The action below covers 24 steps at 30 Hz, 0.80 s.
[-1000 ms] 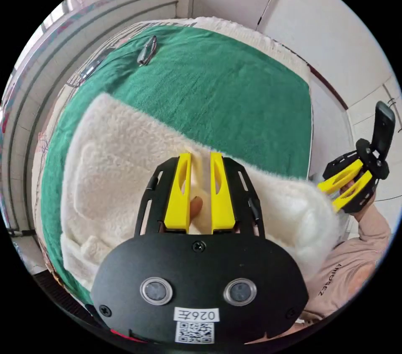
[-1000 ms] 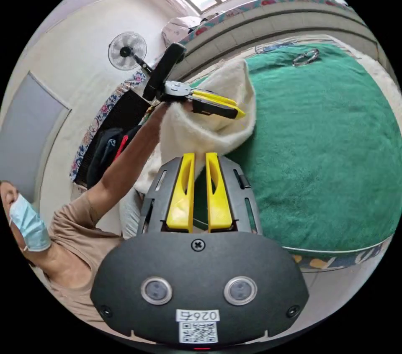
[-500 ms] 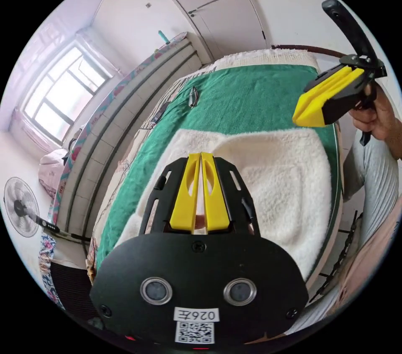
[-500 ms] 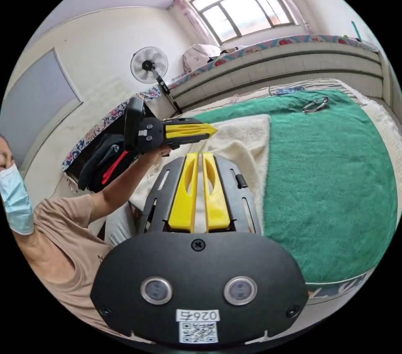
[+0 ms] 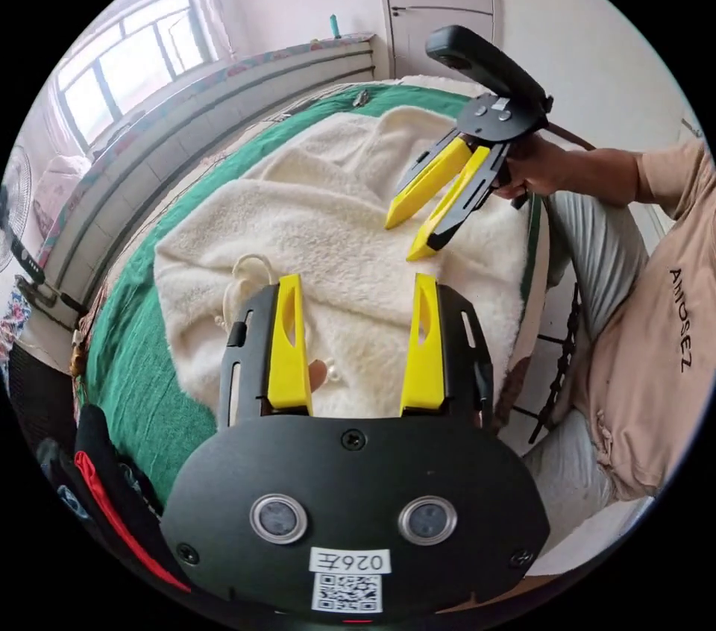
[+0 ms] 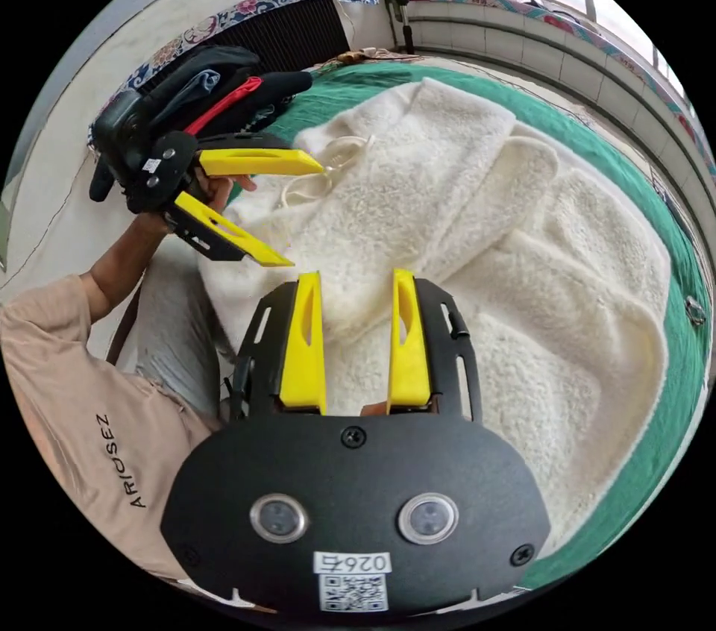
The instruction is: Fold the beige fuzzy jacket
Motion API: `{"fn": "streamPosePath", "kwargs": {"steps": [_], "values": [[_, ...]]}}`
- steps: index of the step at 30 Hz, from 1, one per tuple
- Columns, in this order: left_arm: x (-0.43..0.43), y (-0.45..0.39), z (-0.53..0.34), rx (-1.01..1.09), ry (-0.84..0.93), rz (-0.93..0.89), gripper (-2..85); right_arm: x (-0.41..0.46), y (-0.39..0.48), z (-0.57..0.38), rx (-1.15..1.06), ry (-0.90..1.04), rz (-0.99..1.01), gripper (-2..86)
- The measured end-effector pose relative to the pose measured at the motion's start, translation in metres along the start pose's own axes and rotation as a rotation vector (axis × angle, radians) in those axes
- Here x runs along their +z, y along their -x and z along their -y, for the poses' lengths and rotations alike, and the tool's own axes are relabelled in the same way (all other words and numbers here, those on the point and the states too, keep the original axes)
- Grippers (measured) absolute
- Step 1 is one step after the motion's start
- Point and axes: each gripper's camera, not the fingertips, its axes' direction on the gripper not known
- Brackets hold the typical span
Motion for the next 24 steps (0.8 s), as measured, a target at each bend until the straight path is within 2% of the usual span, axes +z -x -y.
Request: {"fn": "streamPosePath", "kwargs": {"steps": [1, 3, 7, 10, 13, 15, 17, 22, 24], "values": [[0.003, 0.000, 0.003, 0.030, 0.016, -0.024, 14.5, 0.005, 0.002, 0.005, -0.008, 0.015, -0.021, 4.2], [0.004, 0.009, 0.013, 0.105, 0.039, -0.092, 2.3, 0.021, 0.009, 0.023, -0.042, 0.073, -0.073, 0.2], [-0.005, 0.024, 0.014, 0.107, 0.022, -0.124, 0.6, 0.019, 0.016, 0.030, -0.067, 0.062, -0.101, -0.4], [-0.012, 0.028, 0.003, 0.085, -0.030, -0.121, 0.2, 0.001, 0.013, 0.023, -0.023, -0.018, -0.087, 0.4], [-0.009, 0.032, -0.001, 0.072, -0.035, -0.133, 0.0, 0.002, -0.001, 0.024, 0.049, -0.023, -0.082, 5.4], [-0.014, 0.040, 0.001, 0.064, -0.044, -0.145, -0.2, 0.021, -0.015, 0.030, 0.096, 0.011, 0.035, 7.1], [-0.024, 0.048, -0.001, 0.041, -0.085, -0.154, -0.2, 0.021, -0.016, 0.032, 0.111, -0.042, 0.038, 0.4], [-0.070, 0.094, -0.002, -0.047, -0.241, -0.106, -0.3, -0.003, -0.009, 0.053, 0.051, -0.098, 0.018, -1.4], [-0.101, 0.126, 0.008, -0.079, -0.298, 0.008, -0.3, -0.031, -0.009, 0.074, 0.020, -0.199, -0.023, -1.6]]}}
